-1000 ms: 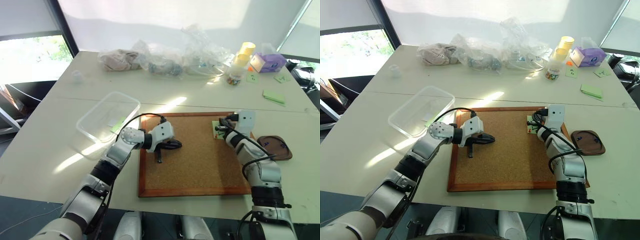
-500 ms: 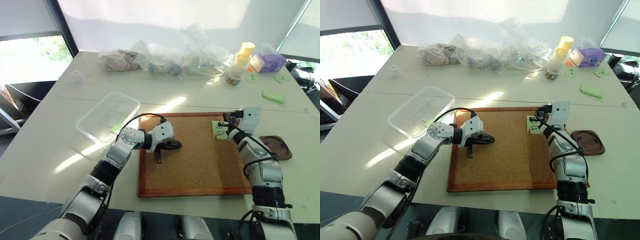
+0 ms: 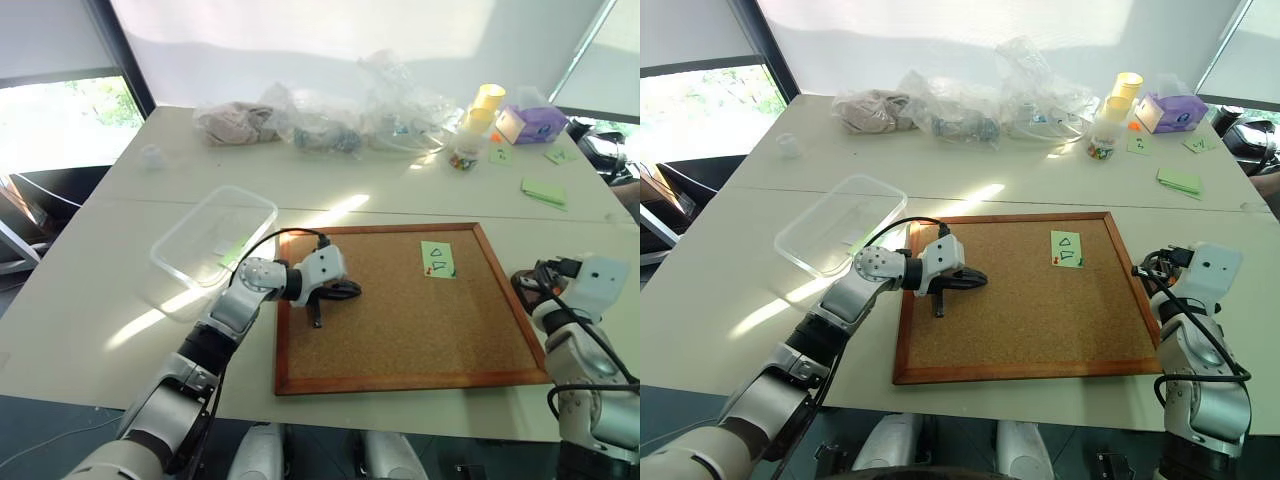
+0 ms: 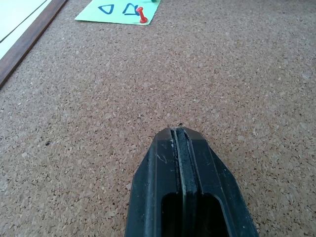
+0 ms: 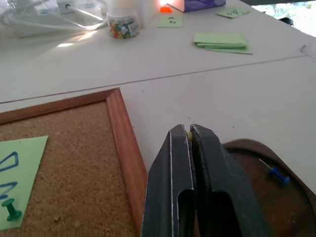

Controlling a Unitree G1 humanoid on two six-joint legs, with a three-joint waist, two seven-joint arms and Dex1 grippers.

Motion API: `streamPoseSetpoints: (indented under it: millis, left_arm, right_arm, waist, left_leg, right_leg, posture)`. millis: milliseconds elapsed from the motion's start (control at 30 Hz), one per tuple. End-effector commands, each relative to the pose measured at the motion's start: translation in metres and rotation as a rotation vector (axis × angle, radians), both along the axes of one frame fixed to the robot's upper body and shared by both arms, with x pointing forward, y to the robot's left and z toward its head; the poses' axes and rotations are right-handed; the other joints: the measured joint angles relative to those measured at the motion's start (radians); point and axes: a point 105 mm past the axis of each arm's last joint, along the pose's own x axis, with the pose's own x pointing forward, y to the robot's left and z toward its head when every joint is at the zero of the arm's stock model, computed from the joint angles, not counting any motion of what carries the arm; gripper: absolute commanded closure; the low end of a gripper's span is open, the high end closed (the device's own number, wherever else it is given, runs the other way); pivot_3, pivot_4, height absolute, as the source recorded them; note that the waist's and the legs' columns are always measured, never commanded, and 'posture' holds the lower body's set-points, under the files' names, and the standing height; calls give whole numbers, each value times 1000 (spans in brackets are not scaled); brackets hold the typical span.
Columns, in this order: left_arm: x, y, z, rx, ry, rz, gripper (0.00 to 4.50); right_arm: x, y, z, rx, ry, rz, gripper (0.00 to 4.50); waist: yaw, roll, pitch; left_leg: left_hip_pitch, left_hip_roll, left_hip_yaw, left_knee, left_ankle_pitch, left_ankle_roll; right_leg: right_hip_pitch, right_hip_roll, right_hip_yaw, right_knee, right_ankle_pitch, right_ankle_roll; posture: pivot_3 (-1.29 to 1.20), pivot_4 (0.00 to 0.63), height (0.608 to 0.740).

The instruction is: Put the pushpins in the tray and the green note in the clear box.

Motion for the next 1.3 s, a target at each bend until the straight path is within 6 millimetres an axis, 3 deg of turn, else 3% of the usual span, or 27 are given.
streamPoseSetpoints:
  millis: [33, 533, 633, 867, 1300]
  left_arm:
    - [-7, -4, -12, 35, 32, -31, 4500]
    - [-8, -5, -11, 24, 29, -27, 4500]
    - [-7, -5, -11, 24, 28, -26, 4500]
    - [-7, -5, -11, 24, 29, -23, 4500]
    - [-9, -6, -13, 21, 36, -21, 4500]
  right_arm:
    - [-3, -12, 12, -7, -23, -53, 4451]
    - [-6, -40, -10, 49, 93, -194, 4451]
    - [-6, -42, -11, 58, 94, -205, 3621]
    - [-7, -42, -12, 61, 99, -209, 23]
    - [-16, -38, 3, 97, -5, -165, 23]
  waist:
    - [1, 0, 0]
    - [2, 0, 0]
    - [2, 1, 0]
    - [2, 1, 0]
    - [2, 1, -1]
  left_leg:
    - [0, 0, 0, 0, 0, 0]
    - [0, -1, 0, 0, 0, 0]
    - [0, -1, 0, 0, 0, 0]
    - [-1, -1, 0, 0, 0, 0]
    - [-1, -1, 0, 0, 0, 0]
  right_leg:
    - [0, 0, 0, 0, 0, 0]
    - [0, 0, 0, 0, 0, 0]
    - [0, 1, 0, 0, 0, 0]
    - [0, 1, 0, -1, 0, 0]
    - [0, 0, 0, -1, 0, 0]
  posture:
    - [0, 150, 740]
    - [0, 150, 740]
    - [0, 150, 740]
    - [0, 150, 740]
    - [0, 150, 740]
